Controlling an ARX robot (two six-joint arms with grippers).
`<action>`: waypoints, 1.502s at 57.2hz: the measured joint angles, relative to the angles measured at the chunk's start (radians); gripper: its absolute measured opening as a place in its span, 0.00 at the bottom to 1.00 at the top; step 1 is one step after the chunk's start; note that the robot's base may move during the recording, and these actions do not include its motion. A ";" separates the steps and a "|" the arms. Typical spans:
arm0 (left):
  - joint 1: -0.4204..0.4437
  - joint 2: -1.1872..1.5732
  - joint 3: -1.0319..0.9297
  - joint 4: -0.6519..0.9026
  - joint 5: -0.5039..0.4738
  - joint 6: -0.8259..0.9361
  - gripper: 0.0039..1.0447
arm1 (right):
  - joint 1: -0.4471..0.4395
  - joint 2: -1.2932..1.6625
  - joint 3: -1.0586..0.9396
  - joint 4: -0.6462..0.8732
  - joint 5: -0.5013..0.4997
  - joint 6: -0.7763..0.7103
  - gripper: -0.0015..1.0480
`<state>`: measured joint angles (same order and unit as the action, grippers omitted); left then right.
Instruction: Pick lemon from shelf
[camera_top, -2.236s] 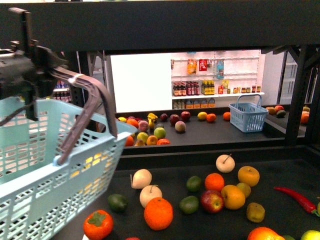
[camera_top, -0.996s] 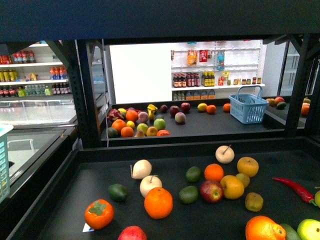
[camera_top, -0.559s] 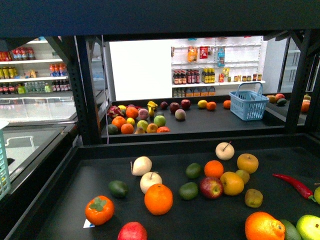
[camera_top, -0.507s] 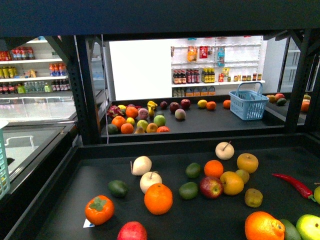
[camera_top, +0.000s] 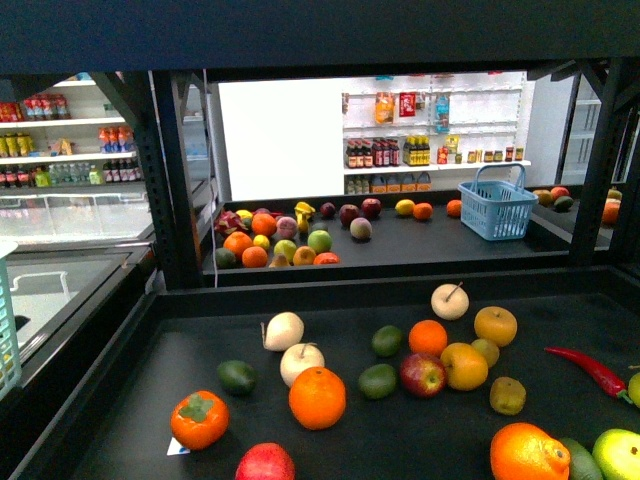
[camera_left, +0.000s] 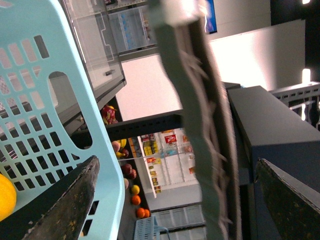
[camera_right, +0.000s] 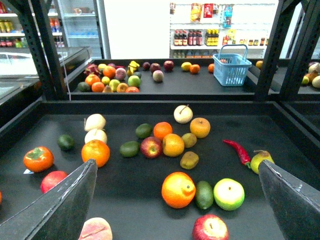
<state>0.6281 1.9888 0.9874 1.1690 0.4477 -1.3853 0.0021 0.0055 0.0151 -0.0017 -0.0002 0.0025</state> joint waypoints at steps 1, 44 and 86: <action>-0.002 -0.019 -0.008 -0.016 0.000 0.021 0.92 | 0.000 0.000 0.000 0.000 0.000 0.000 0.93; -0.618 -1.619 -0.526 -1.283 -0.430 1.345 0.60 | 0.000 0.000 0.000 0.000 0.000 0.000 0.93; -0.626 -1.981 -0.974 -1.173 -0.446 1.375 0.02 | 0.000 -0.001 0.000 0.000 -0.001 0.000 0.93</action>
<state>0.0025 0.0078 0.0132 -0.0044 0.0017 -0.0105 0.0021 0.0048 0.0151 -0.0017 -0.0010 0.0025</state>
